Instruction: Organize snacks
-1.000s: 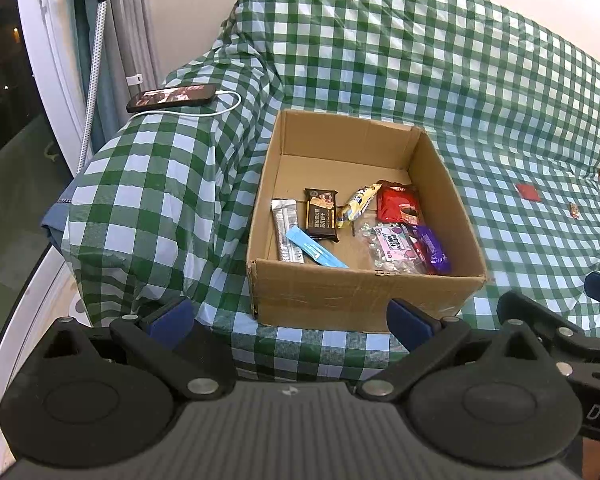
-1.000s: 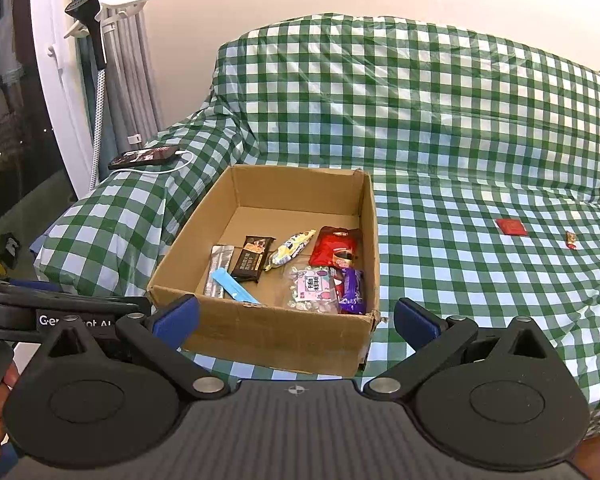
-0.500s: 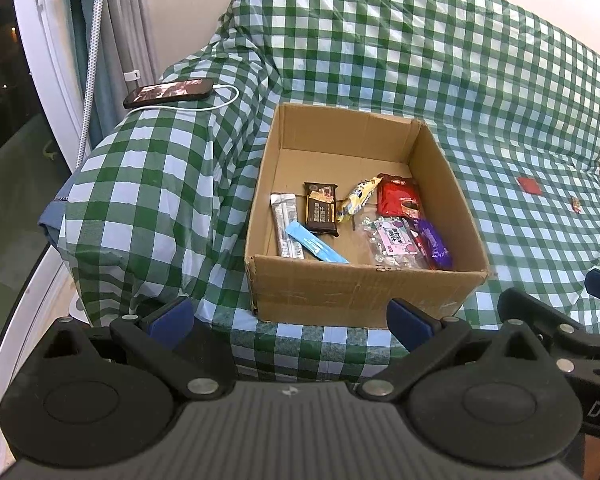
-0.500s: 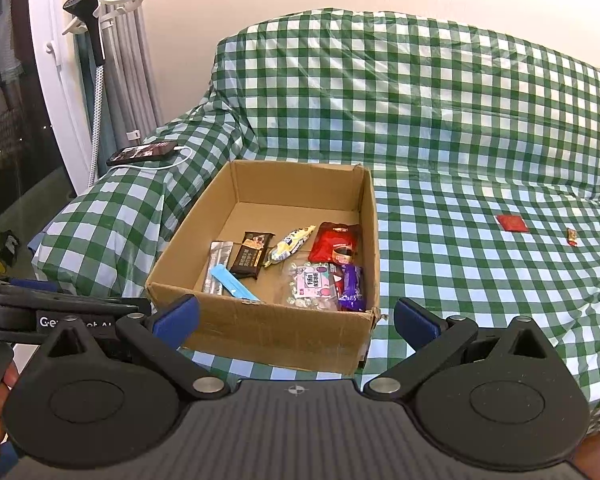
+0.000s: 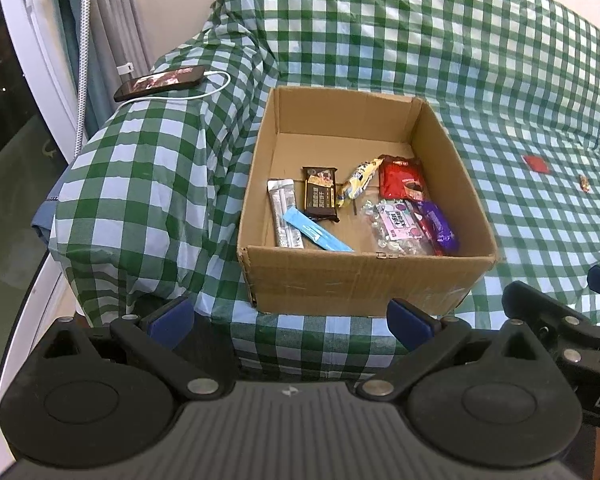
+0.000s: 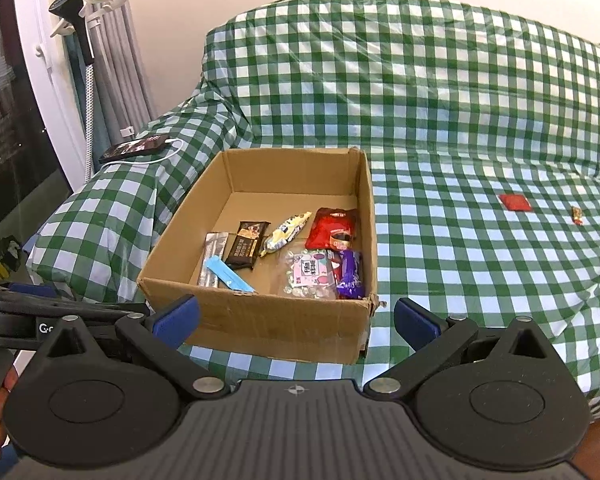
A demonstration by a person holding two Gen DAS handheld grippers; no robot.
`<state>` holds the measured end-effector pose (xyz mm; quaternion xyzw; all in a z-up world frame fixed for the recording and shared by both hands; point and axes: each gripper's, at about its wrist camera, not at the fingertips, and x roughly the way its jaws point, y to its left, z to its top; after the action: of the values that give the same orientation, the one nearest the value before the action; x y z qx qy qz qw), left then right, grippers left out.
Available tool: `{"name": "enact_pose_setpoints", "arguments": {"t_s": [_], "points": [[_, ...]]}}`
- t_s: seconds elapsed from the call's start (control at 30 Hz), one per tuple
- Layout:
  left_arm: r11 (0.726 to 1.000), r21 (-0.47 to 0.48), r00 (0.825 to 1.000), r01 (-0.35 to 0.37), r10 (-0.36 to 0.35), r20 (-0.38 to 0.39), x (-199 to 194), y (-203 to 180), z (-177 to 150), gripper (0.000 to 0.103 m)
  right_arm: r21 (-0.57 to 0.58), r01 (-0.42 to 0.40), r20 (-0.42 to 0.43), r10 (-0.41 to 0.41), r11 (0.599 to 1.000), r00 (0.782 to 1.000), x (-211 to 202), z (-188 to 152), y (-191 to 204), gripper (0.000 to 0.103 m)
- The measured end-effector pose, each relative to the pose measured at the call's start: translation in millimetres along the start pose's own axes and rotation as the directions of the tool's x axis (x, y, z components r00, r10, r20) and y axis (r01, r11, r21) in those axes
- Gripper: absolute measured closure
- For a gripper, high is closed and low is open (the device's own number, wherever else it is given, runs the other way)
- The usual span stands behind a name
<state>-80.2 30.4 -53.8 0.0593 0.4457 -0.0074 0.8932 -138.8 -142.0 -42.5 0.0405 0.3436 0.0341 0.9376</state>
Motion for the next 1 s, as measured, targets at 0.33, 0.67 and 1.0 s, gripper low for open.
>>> {"name": "enact_pose_setpoints", "arguments": {"t_s": [0.33, 0.67, 1.0], "points": [[0.996, 0.081, 0.999, -0.024, 0.027, -0.025, 16.2, -28.2, 11.8, 0.0, 0.087, 0.006, -0.027, -0.004, 0.996, 1.0, 14.6, 2.5, -36.0, 0.0], [0.985, 0.17, 0.999, 0.044, -0.042, -0.011, 29.4, -95.7, 54.7, 0.0, 0.18, 0.117, -0.014, -0.117, 0.977, 0.993, 22.0, 7.4, -106.8, 0.0], [0.918, 0.329, 0.972, 0.219, -0.237, 0.014, 76.1, -242.2, 137.5, 0.0, 0.339, 0.337, 0.024, -0.366, 0.879, 0.93, 34.2, 24.6, -256.0, 0.0]]}}
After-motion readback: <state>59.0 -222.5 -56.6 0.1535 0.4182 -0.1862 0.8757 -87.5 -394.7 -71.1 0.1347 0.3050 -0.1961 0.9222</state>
